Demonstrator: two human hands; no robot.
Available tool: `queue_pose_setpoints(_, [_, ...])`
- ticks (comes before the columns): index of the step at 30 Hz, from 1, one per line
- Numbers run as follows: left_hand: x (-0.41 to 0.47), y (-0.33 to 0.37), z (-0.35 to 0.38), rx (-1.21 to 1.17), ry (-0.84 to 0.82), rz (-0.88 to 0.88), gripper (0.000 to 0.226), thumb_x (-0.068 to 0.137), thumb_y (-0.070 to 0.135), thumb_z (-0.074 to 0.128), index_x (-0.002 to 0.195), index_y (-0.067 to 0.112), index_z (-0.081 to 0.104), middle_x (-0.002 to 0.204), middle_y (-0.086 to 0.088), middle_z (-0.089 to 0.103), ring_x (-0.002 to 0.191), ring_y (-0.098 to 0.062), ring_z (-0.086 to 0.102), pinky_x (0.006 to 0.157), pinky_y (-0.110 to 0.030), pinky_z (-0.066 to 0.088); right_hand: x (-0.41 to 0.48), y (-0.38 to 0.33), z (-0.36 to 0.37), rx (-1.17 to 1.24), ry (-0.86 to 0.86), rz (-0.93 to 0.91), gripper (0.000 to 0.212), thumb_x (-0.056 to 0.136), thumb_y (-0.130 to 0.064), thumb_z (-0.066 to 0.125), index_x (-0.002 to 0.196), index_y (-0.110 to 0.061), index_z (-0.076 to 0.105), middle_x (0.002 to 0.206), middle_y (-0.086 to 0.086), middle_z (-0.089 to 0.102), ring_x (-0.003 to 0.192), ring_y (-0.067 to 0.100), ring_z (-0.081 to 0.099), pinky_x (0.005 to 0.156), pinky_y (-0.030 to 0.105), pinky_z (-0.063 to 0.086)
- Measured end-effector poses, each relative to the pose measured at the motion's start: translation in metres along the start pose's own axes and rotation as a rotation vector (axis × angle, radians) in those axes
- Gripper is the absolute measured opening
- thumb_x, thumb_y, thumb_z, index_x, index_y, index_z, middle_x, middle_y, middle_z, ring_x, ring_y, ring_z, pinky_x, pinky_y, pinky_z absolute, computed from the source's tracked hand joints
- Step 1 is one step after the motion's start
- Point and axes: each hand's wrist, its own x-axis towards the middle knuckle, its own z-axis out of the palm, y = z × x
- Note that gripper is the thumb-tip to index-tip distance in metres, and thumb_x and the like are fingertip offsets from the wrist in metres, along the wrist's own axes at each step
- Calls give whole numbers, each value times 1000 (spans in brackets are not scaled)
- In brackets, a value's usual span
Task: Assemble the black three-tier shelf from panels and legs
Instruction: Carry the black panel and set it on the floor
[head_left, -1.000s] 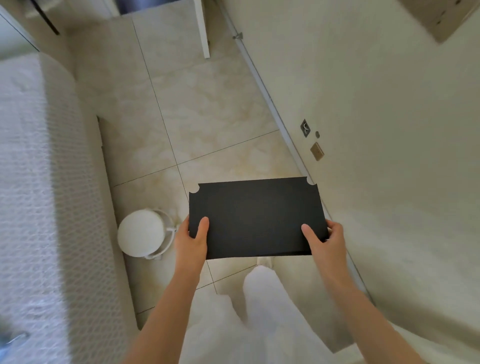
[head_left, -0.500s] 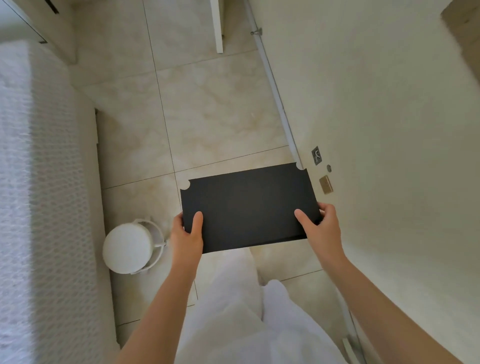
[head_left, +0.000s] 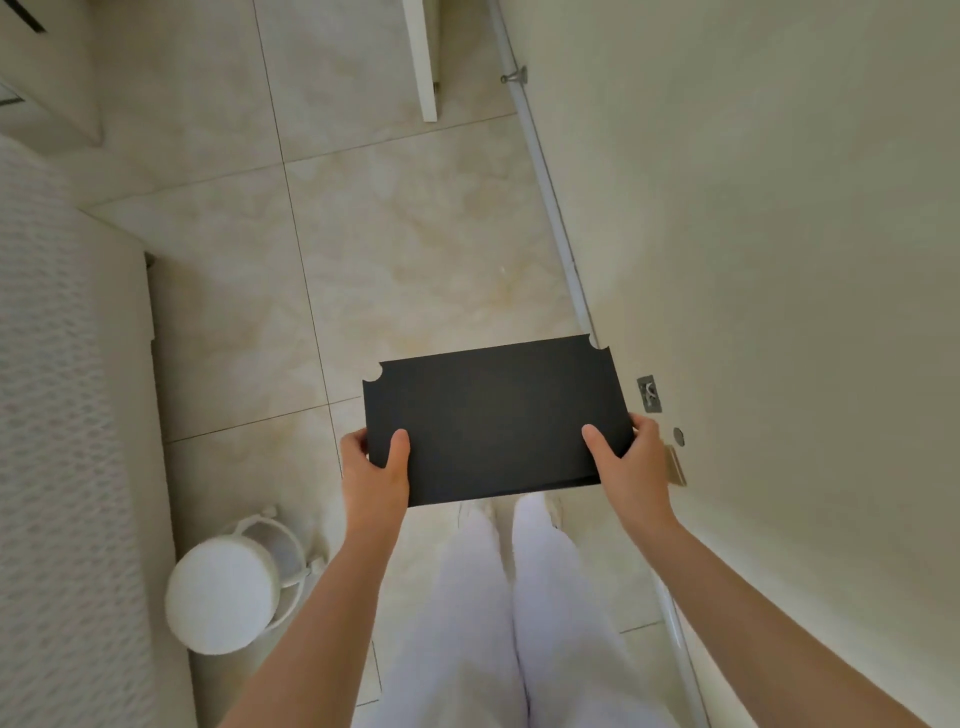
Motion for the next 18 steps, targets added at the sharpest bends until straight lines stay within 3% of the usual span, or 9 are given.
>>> queue_pose_setpoints(4, [55,2,40,4,18,-30,31,100,40,57,116,16,46,103,5,58,88,-9,59,64,-23,45,80,-3,22,-48,-59,15,53,90,-34,70,132,-12,46,117,2,56,103,20,59,68,14,43])
queue_pose_setpoints(10, [148,-20,106,-7,43,-90,36,99,48,56,116,18,45,100,11,57,87,-6,57,63,-19,43,195,14,74,-218,-114,-64,55,90,-39,68,131,-8,47,119,11,57,99,25,57,79,31,49])
queue_pose_setpoints(16, [248,-78,166,-35,46,-108,33,100,47,54,115,19,45,102,8,57,91,-9,59,65,-22,46,299,72,151,-286,-168,-58,53,92,-42,65,129,-9,47,118,11,58,93,23,56,75,30,45])
queue_pose_setpoints(18, [284,-101,185,-18,49,-102,33,100,48,54,114,19,45,102,7,57,90,-9,59,64,-22,46,330,98,179,-294,-174,-55,51,92,-41,66,127,-9,48,115,9,58,90,21,54,68,26,41])
